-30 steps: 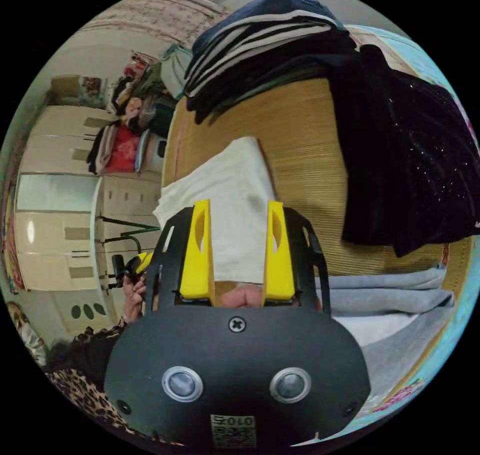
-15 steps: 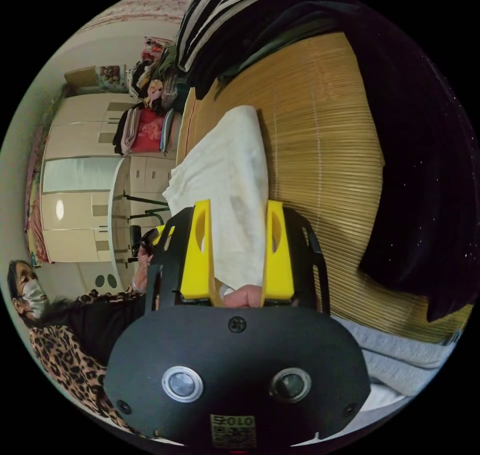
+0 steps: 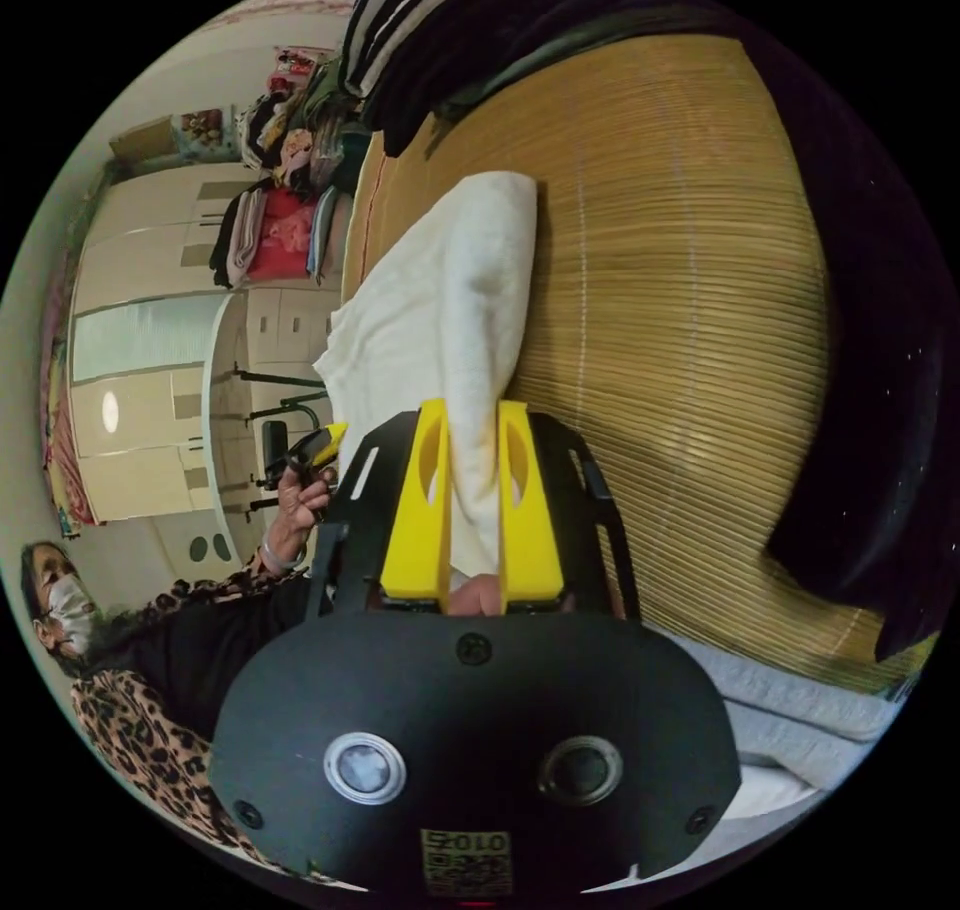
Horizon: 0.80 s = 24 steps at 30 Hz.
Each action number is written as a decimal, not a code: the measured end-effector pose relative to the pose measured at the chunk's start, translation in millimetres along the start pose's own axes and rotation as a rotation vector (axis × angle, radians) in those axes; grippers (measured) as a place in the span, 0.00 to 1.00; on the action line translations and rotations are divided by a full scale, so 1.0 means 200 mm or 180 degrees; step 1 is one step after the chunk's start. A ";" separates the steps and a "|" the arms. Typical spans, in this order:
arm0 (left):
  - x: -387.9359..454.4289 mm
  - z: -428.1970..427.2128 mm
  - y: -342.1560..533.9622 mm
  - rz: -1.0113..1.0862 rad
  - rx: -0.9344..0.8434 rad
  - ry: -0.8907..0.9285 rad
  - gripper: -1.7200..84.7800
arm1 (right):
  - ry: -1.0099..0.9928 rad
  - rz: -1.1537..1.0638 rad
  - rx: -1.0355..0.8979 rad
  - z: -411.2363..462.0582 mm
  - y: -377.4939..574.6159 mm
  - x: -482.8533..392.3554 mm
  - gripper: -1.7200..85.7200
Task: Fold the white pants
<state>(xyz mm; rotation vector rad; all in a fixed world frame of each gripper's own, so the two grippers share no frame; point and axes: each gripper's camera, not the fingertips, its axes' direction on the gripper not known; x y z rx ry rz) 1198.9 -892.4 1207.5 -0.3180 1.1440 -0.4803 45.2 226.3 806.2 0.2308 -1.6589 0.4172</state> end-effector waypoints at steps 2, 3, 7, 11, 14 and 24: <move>-0.03 -0.01 0.02 -0.0035 -0.0100 0.0159 0.13 | -0.0014 0.0013 0.0076 -0.01 -0.02 -0.05 0.08; -0.05 -0.03 0.03 -0.0102 -0.0180 0.0329 0.13 | -0.0088 0.0051 0.0136 -0.03 -0.04 -0.09 0.07; 0.01 -0.15 0.13 -0.0100 -0.0106 0.0847 0.13 | -0.0430 -0.0038 0.0341 -0.10 -0.06 -0.28 0.06; 0.25 -0.32 0.23 0.0308 -0.0028 0.0776 0.13 | -0.0519 -0.0513 0.0533 -0.21 -0.10 -0.71 0.06; 0.45 -0.55 0.35 0.0681 0.0129 0.0733 0.13 | -0.0621 -0.0851 0.0706 -0.35 -0.13 -1.06 0.06; 0.89 -2.18 1.34 0.1721 0.1862 0.0319 0.12 | -0.1777 -0.2739 0.0692 -0.36 -0.23 -2.78 0.07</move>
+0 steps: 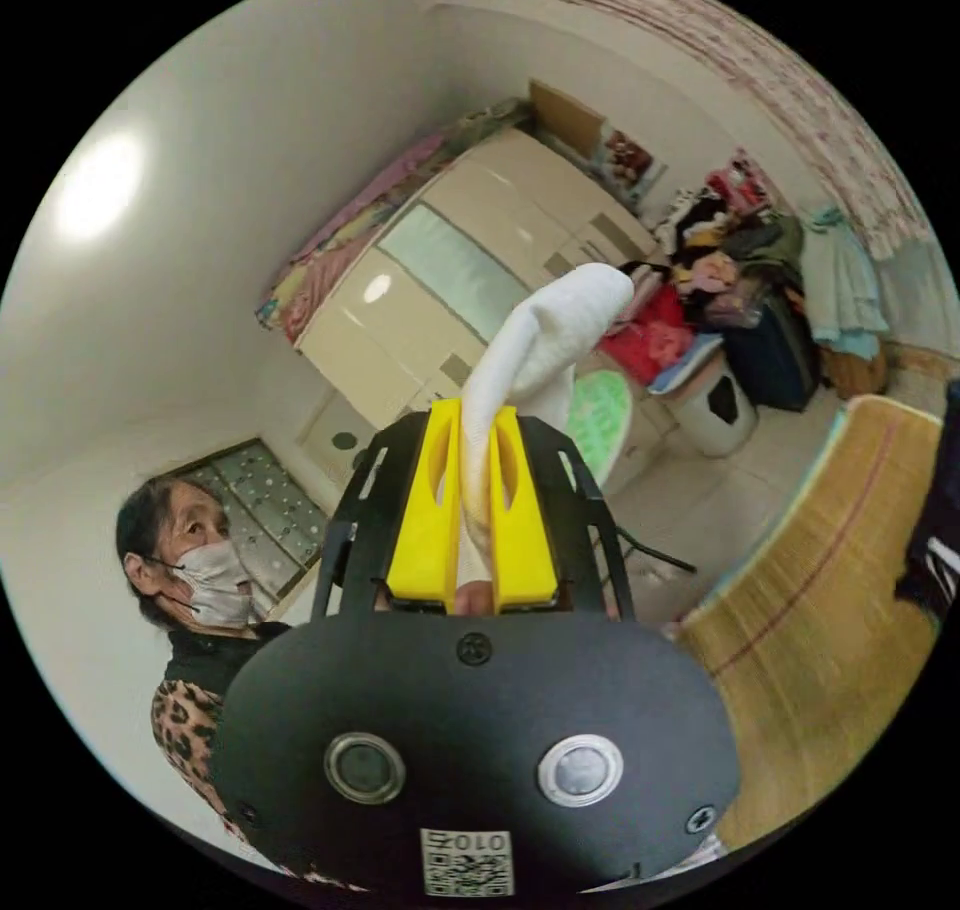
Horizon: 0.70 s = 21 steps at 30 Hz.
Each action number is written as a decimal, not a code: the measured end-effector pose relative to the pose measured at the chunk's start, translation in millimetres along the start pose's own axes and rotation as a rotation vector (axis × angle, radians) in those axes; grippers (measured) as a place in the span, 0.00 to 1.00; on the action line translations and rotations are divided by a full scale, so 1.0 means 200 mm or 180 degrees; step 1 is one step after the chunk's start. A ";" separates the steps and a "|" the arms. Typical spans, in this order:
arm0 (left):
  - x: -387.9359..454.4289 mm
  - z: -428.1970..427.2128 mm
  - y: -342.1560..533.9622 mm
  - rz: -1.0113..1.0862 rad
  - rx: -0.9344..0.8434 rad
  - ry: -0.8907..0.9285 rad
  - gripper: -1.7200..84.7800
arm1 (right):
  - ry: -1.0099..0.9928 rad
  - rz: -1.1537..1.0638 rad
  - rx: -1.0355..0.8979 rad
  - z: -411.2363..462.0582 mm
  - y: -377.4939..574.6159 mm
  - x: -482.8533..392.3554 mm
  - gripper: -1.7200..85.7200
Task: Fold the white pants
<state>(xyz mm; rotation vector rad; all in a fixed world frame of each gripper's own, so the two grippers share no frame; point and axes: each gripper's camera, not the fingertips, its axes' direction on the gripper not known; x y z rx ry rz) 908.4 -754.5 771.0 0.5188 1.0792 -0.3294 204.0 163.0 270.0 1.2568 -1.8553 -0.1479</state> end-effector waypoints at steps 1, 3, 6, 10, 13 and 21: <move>0.09 -0.29 0.02 0.0074 0.0206 -0.0187 0.12 | -0.0136 -0.0072 -0.0049 0.11 -0.06 -0.04 0.07; 0.24 -0.71 0.09 0.0140 0.0492 -0.0523 0.12 | -0.0628 -0.0224 -0.0311 0.61 -0.29 -0.18 0.08; 0.37 -1.31 0.24 -0.0169 0.0783 -0.1095 0.11 | -0.1045 -0.0233 -0.0765 1.31 -0.48 -0.28 0.11; 0.32 -1.97 0.71 -0.1186 0.1072 -0.2269 0.07 | -0.0781 0.0106 -0.1387 2.03 -0.43 -0.16 0.15; 0.29 -2.33 1.20 -0.1818 0.1548 -0.2567 0.04 | -0.0595 0.0245 -0.1680 2.35 -0.21 -0.05 0.15; 0.46 -2.74 2.00 -0.2301 0.2638 -0.2239 0.02 | -0.0463 -0.1593 -0.2875 3.17 0.33 -1.03 0.17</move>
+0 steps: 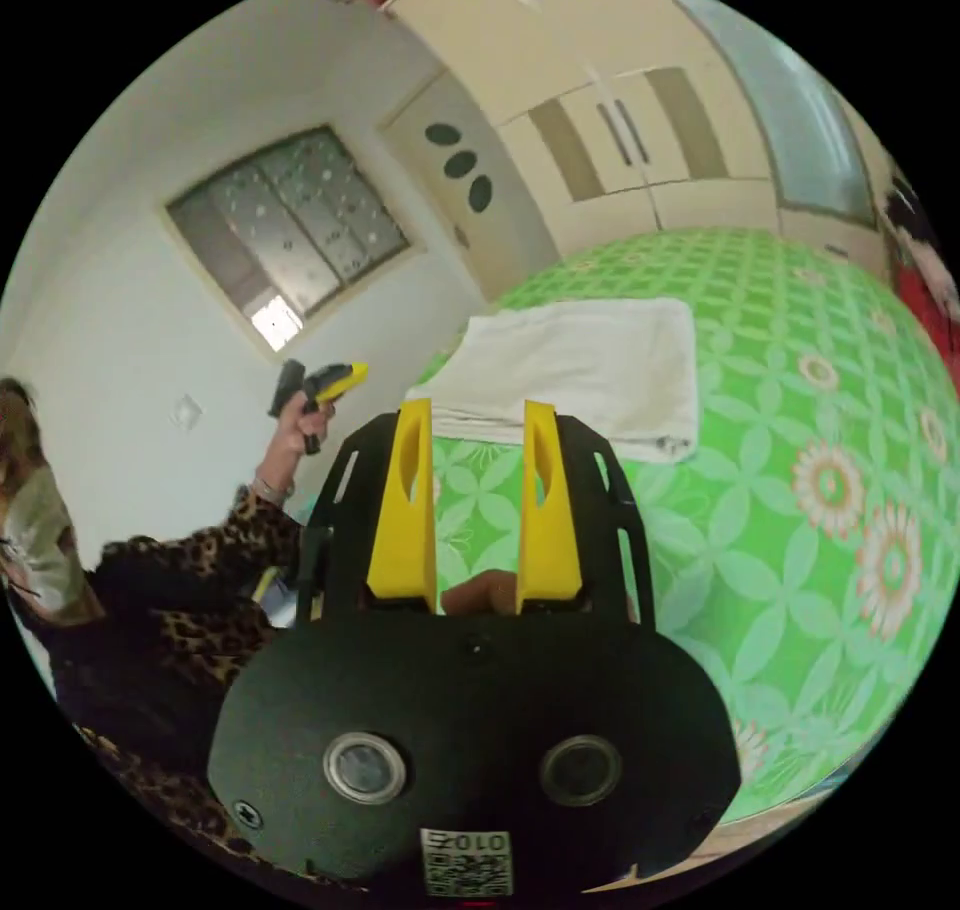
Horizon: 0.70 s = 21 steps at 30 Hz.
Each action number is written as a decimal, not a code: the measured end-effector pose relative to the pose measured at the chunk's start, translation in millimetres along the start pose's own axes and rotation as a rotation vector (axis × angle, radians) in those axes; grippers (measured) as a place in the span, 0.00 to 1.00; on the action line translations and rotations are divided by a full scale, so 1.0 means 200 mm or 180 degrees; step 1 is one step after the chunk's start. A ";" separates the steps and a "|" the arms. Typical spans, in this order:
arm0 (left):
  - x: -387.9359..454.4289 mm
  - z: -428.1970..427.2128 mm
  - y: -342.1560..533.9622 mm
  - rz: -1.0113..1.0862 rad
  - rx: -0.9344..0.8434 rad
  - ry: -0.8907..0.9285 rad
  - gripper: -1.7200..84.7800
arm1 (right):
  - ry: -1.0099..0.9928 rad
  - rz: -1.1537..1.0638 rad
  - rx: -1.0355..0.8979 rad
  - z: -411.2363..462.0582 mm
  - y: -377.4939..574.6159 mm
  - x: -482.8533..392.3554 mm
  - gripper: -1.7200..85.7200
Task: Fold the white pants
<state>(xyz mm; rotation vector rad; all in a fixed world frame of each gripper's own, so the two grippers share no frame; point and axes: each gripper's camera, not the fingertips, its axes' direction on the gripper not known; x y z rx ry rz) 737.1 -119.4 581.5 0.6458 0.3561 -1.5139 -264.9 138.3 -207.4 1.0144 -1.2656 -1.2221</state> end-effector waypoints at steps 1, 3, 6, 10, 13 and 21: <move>-0.03 -0.06 0.03 -0.0024 0.0065 0.0085 0.02 | 0.0138 -0.0170 -0.0108 0.07 -0.06 -0.10 0.18; -0.08 -0.15 0.09 -0.0053 0.0137 0.0171 0.02 | 0.0691 -0.0817 -0.0431 0.38 -0.26 -0.48 0.18; -0.14 -0.30 0.18 -0.0097 0.0201 0.0255 0.02 | 0.1103 -0.1423 -0.0626 0.72 -0.41 -0.85 0.18; -0.26 -0.54 0.29 -0.0246 0.0345 0.0284 0.02 | 0.1416 -0.1782 -0.0804 1.05 -0.52 -1.08 0.18; -0.33 -0.70 0.34 -0.0336 0.0474 0.0268 0.02 | 0.1437 -0.1870 -0.0915 1.22 -0.57 -1.16 0.18; -0.41 -0.92 0.37 -0.0468 0.0679 0.0327 0.02 | 0.1468 -0.1506 -0.1046 1.45 -0.71 -1.07 0.14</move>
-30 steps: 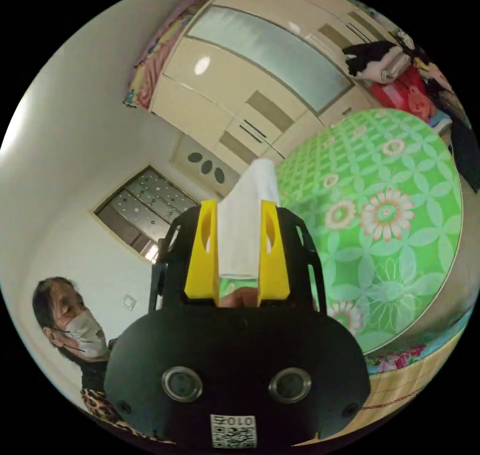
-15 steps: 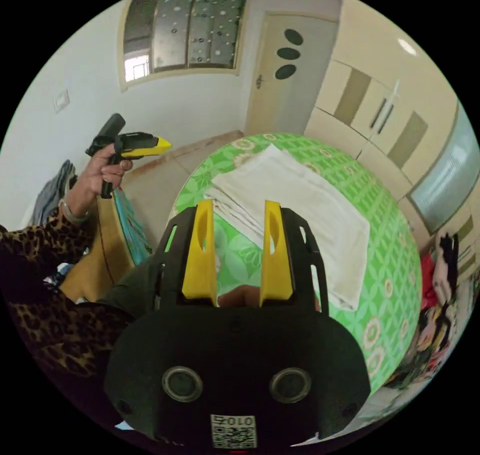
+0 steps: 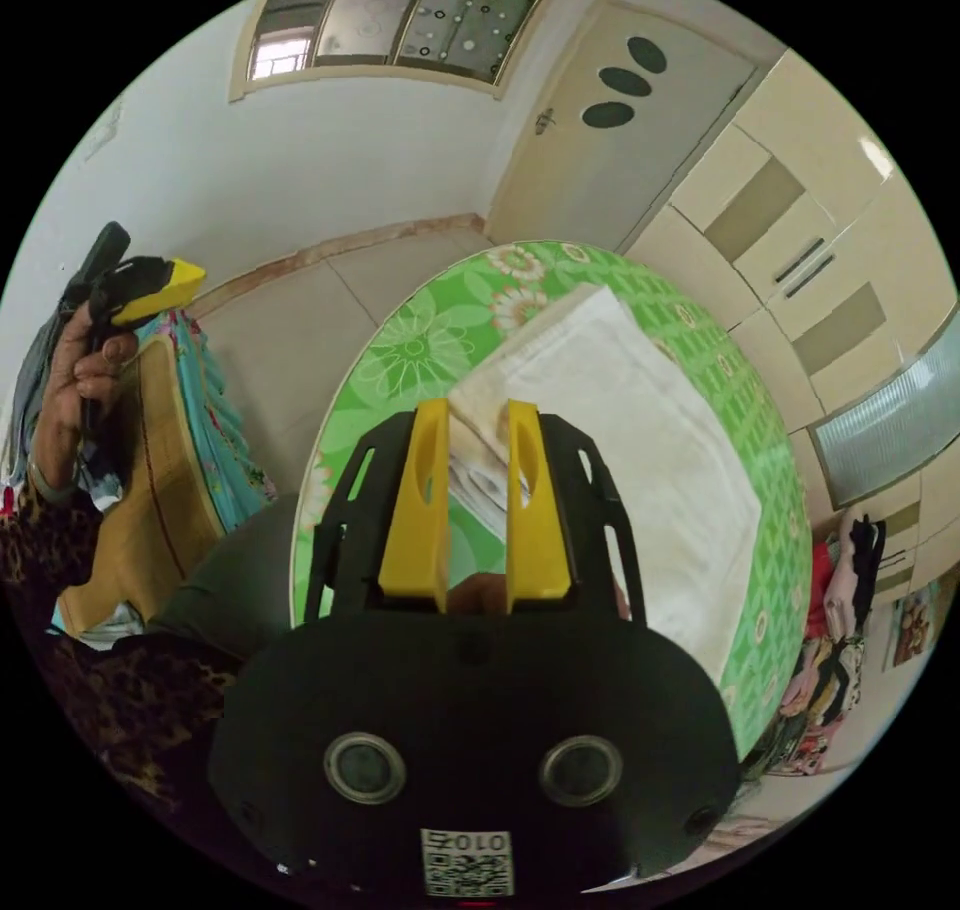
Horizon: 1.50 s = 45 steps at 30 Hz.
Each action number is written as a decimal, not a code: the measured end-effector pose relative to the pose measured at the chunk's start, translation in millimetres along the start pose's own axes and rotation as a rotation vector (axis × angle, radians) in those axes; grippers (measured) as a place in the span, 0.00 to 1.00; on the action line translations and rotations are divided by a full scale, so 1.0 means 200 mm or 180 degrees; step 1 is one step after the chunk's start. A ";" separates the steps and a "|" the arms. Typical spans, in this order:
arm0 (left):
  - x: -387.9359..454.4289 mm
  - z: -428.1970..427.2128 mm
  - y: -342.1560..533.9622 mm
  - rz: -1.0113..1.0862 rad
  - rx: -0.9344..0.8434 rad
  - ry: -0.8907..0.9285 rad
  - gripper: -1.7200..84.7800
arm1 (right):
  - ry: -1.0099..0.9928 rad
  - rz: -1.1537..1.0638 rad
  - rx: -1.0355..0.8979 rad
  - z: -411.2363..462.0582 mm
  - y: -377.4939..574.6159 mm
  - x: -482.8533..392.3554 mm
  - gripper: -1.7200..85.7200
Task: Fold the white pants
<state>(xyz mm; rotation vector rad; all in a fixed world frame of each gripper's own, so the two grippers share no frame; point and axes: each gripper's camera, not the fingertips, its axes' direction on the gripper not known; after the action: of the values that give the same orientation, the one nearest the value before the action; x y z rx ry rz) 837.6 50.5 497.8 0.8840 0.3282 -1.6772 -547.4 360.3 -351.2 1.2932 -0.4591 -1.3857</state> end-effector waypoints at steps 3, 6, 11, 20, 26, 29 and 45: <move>0.02 0.00 -0.01 0.0035 -0.0015 0.0041 0.02 | 0.0043 -0.0044 -0.0139 0.07 -0.03 0.01 0.15; 0.03 0.03 -0.01 0.0047 -0.0032 0.0115 0.02 | 0.0032 -0.0102 -0.0158 0.14 -0.02 0.03 0.14; 0.01 0.06 0.01 -0.0067 -0.0072 0.0193 0.02 | 0.0220 0.0134 0.0119 0.14 0.02 0.16 0.08; 0.13 0.18 0.00 -0.0108 -0.0064 0.0075 0.02 | -0.0515 0.1086 0.0740 -0.01 0.42 1.01 0.06; 0.35 0.48 -0.04 0.0025 -0.0239 -0.0023 0.02 | -0.0726 0.2676 0.1508 -0.21 1.56 2.14 0.07; 0.49 0.72 -0.05 0.0153 -0.0401 0.0045 0.02 | -0.0786 0.3764 0.1655 -0.09 2.38 2.59 0.09; 1.08 1.90 0.18 0.0765 -0.1402 -0.0227 0.02 | -0.2288 0.4008 0.1948 0.63 3.57 2.23 0.05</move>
<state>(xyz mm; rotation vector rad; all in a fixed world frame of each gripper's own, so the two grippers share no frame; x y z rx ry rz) 713.5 -353.5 611.6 0.5110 0.4991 -1.3390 -234.7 -288.4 101.7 0.5801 -1.9028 -0.5316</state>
